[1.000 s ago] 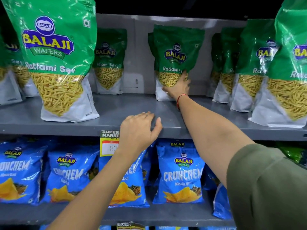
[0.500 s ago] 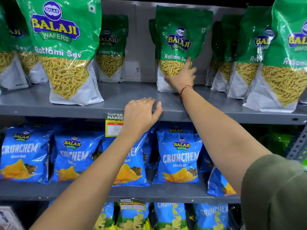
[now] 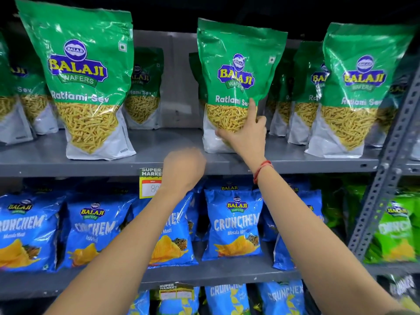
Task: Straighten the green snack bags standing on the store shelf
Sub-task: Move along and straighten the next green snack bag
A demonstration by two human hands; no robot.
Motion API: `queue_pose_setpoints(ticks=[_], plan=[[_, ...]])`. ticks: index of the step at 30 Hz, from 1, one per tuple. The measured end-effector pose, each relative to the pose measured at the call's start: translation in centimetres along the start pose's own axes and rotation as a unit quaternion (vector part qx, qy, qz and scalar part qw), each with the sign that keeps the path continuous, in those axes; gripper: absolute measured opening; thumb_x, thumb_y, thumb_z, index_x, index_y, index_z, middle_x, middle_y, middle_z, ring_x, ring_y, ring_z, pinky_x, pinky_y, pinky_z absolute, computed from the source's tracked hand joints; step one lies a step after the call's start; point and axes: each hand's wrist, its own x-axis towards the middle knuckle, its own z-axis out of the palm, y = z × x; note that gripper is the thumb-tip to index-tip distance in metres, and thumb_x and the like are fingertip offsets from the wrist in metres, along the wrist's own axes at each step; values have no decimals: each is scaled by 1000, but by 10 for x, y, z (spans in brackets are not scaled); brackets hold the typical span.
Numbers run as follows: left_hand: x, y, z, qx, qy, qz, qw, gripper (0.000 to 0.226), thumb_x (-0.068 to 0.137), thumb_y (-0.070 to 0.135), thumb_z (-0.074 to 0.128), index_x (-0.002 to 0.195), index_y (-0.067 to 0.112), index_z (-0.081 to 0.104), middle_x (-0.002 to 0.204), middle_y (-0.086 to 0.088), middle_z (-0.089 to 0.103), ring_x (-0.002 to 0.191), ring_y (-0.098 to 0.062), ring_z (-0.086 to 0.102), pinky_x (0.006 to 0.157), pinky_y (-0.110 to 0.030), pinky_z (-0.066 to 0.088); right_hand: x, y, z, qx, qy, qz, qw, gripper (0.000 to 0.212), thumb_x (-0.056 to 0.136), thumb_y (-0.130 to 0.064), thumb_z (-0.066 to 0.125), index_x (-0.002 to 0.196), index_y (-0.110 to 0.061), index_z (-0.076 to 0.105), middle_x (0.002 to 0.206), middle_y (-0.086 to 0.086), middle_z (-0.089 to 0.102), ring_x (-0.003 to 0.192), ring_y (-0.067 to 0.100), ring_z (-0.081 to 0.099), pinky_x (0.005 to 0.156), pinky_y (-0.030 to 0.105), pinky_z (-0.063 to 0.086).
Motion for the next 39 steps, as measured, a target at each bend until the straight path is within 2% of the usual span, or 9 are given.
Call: queue_pose_setpoints(ticks=[4, 7, 10, 12, 15, 20, 27, 33, 39], plan=[[1, -2, 2, 2, 0, 3, 1000, 44, 88, 24, 27, 91, 9, 68, 86, -11, 74, 69, -34, 64, 58, -37, 45, -20, -4, -26, 3, 0, -14, 1000, 115, 61, -55, 79, 150, -28, 11, 123, 16, 40, 113, 35, 47, 94, 45, 44], [2, -3, 4, 0, -2, 5, 1000, 40, 89, 24, 28, 83, 8, 64, 79, -12, 71, 67, -36, 62, 54, -33, 36, -30, -3, -41, 19, -20, -26, 999, 118, 59, -54, 81, 149, -29, 9, 124, 15, 39, 115, 34, 47, 97, 44, 42], [2, -2, 3, -5, -3, 2, 1000, 31, 92, 19, 39, 73, 7, 59, 71, -14, 68, 61, -37, 59, 53, -31, 29, -34, 4, -53, 84, -33, -34, 995, 120, 58, -54, 83, 149, -31, 9, 133, 11, 34, 122, 22, 40, 99, 30, 31], [2, -2, 2, 3, -6, 2, 1000, 30, 93, 18, 41, 71, 7, 59, 70, -14, 67, 61, -36, 59, 53, -30, 28, -35, 8, -56, 133, -34, -43, 990, 123, 56, -57, 82, 149, -32, 7, 142, 2, 28, 124, 9, 31, 100, 26, 23], [1, -2, 0, 7, -7, 7, 1000, 31, 92, 17, 42, 70, 6, 59, 68, -14, 67, 60, -36, 60, 53, -30, 28, -35, 13, -53, 198, -45, -48, 978, 123, 55, -54, 85, 149, -33, 9, 137, -15, 31, 126, 2, 32, 107, 26, 27], [1, -2, 0, -2, 7, 14, 1000, 30, 91, 15, 44, 66, 5, 58, 63, -16, 65, 54, -37, 58, 51, -30, 28, -28, 10, -39, 190, -10, -40, 981, 110, 57, -58, 82, 145, -34, 21, 128, -12, 38, 119, 3, 36, 101, 27, 31], [1, -3, 3, -7, 26, 23, 999, 36, 89, 21, 31, 73, 7, 60, 68, -13, 67, 60, -36, 59, 53, -31, 30, -23, 7, -26, 135, 22, -45, 990, 106, 63, -59, 78, 146, -32, 19, 130, 3, 42, 103, 2, 34, 87, 25, 31], [0, -3, 2, -18, 28, 22, 999, 39, 88, 21, 31, 81, 7, 66, 76, -13, 71, 64, -36, 62, 55, -35, 41, -19, 6, -21, 117, 24, -40, 992, 107, 64, -57, 78, 148, -29, 18, 128, 7, 41, 115, 19, 47, 87, 27, 34], [-1, -3, 1, -19, 16, 17, 1000, 42, 89, 21, 31, 88, 6, 69, 87, -13, 75, 69, -33, 66, 60, -37, 49, -19, 4, -17, 94, 39, -37, 994, 107, 65, -58, 77, 148, -27, 18, 129, 9, 42, 118, 24, 46, 85, 30, 37]])
